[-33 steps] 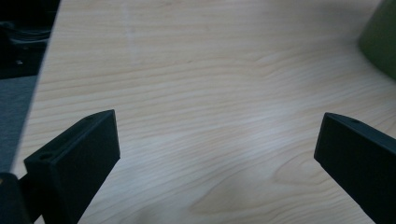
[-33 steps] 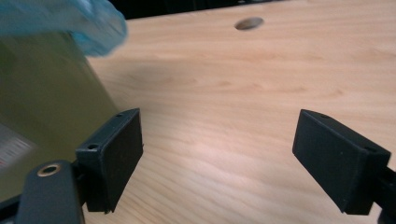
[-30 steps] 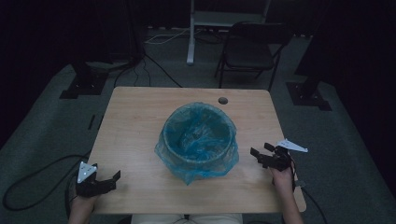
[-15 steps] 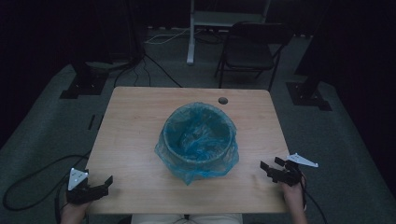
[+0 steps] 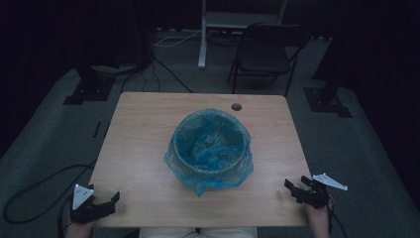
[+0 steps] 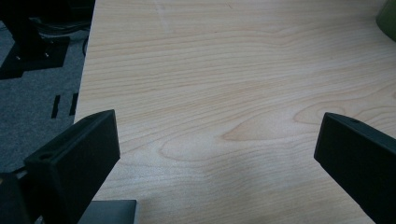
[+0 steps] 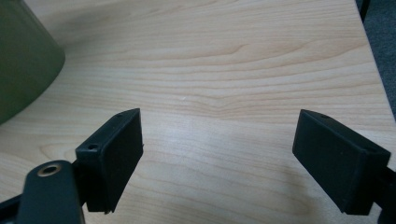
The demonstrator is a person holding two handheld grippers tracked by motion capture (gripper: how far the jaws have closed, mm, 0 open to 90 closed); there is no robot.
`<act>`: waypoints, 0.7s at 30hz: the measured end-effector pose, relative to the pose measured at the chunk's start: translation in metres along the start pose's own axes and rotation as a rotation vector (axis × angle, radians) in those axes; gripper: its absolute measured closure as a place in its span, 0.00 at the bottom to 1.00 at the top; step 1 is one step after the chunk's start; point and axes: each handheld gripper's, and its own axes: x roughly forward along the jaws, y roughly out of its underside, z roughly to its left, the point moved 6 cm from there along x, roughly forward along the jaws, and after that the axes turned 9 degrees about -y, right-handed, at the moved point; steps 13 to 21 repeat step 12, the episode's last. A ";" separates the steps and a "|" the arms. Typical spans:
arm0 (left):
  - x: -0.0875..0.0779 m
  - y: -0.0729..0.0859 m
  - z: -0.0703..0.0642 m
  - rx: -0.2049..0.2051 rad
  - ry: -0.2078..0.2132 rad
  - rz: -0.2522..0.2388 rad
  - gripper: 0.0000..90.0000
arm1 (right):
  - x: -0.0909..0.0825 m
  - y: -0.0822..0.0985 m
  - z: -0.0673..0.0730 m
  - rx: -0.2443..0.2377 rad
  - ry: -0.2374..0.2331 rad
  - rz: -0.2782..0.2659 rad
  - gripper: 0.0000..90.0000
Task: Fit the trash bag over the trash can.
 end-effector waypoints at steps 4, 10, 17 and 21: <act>0.001 0.000 0.001 -0.011 -0.001 -0.005 0.01 | 0.000 -0.001 -0.001 0.006 0.001 -0.007 0.18; 0.001 0.002 0.000 -0.013 0.000 -0.005 0.01 | 0.000 -0.002 -0.002 0.009 -0.004 -0.017 0.17; 0.001 0.002 0.000 -0.013 -0.002 -0.004 0.01 | -0.001 -0.001 -0.003 0.012 -0.008 -0.017 0.18; 0.001 0.002 0.000 -0.013 -0.002 -0.004 0.01 | -0.001 -0.001 -0.003 0.012 -0.008 -0.017 0.18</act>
